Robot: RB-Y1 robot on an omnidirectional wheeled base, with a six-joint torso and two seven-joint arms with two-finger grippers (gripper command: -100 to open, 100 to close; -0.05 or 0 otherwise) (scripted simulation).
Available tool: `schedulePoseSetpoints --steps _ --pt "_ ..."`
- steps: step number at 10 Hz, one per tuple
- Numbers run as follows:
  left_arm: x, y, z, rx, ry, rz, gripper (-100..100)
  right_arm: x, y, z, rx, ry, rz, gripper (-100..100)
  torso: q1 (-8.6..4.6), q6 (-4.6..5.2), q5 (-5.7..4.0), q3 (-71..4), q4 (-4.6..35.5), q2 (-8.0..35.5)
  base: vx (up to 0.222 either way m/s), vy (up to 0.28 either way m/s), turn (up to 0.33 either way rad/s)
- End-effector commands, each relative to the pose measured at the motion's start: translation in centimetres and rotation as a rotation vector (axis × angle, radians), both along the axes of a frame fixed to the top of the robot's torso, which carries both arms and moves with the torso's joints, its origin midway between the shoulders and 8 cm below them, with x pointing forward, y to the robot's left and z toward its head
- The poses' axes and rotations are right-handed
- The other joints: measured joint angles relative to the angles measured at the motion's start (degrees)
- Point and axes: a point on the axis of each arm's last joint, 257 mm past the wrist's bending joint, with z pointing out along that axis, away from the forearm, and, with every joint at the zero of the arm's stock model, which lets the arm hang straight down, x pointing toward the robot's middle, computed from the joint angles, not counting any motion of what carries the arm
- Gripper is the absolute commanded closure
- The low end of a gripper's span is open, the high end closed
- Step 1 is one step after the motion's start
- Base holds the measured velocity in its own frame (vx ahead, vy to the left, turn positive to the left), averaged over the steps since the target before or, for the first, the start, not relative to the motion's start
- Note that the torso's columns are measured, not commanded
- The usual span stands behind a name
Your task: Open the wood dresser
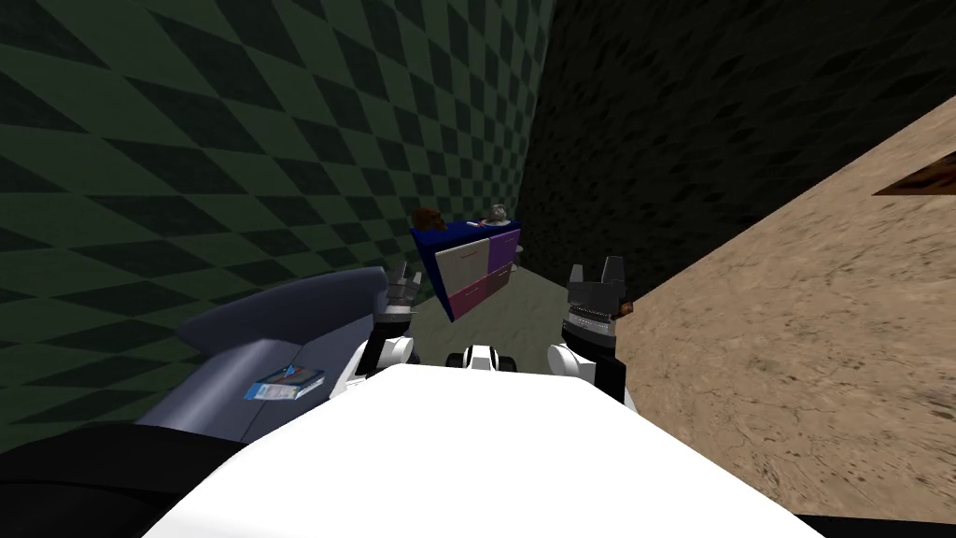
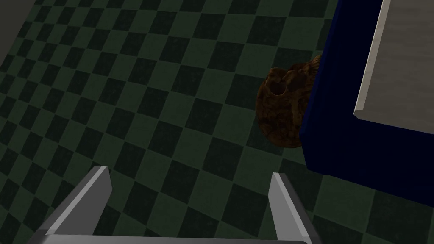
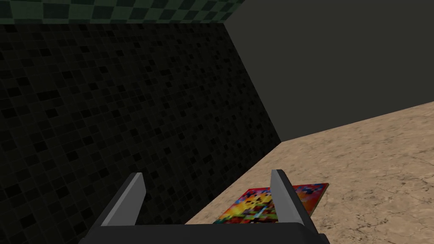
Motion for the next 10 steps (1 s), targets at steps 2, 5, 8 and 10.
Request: schedulePoseSetpoints --steps 2,5,8,10 --pt "0.6 1.9 -1.8 -0.037 0.046 0.017 -100 0.0 0.0 0.0 0.0 0.0 0.0 0 -0.05 0.0 -0.01 -0.12 -0.05 -0.22 0.185 -0.115 0.078" --pt "1.0 3.9 -3.8 -0.09 0.087 0.042 -100 0.0 0.0 0.0 0.0 0.0 0.0 0 -0.17 0.0 -0.05 -0.07 -0.03 -0.13 0.165 -0.159 0.087" --pt "1.3 5.8 -5.6 -0.145 0.124 0.068 -100 0.0 0.0 0.0 0.0 0.0 0.0 0 0.03 -0.01 0.02 -0.18 -0.08 -0.3 0.206 -0.138 0.09" --pt "1.4 7.2 -7.0 -0.176 0.151 0.084 -100 0.0 0.0 0.0 0.0 0.0 0.0 0 -0.1 0.0 -0.03 -0.04 -0.01 -0.07 0.174 -0.161 0.091"
